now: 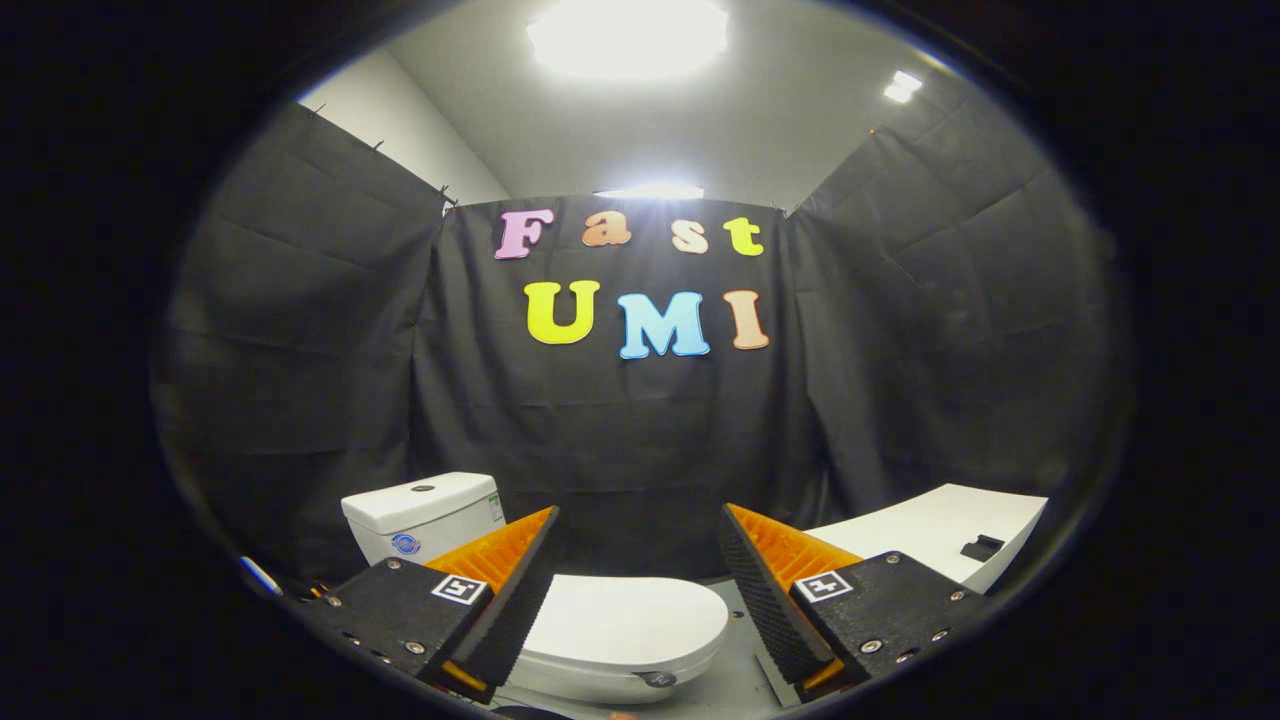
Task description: Open the toilet lid.
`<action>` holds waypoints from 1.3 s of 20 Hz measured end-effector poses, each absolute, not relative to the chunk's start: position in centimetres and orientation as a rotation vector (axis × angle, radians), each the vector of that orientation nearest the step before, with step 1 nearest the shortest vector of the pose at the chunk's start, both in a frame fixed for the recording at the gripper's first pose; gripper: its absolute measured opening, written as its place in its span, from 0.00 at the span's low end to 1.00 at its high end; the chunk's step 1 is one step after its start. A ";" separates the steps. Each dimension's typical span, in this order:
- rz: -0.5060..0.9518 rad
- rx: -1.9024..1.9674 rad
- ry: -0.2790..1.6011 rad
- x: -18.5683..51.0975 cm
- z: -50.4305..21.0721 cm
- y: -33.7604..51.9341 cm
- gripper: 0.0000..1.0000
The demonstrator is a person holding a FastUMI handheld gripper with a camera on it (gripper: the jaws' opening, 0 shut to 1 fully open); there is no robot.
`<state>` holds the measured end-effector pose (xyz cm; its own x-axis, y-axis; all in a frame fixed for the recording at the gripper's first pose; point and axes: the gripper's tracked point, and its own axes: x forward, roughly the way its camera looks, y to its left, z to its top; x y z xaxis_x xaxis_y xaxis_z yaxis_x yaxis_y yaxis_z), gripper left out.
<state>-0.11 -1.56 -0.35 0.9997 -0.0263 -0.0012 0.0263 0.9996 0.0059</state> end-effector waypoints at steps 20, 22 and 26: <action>0.038 0.114 0.022 3.4 -4.4 0.6 0.96; 0.038 0.185 0.071 4.3 -7.6 0.7 0.95; 0.025 0.310 0.187 4.9 -14.3 0.9 0.96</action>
<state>4.91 0.89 -14.33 0.9824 0.0527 -0.1794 0.0046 0.9523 0.3052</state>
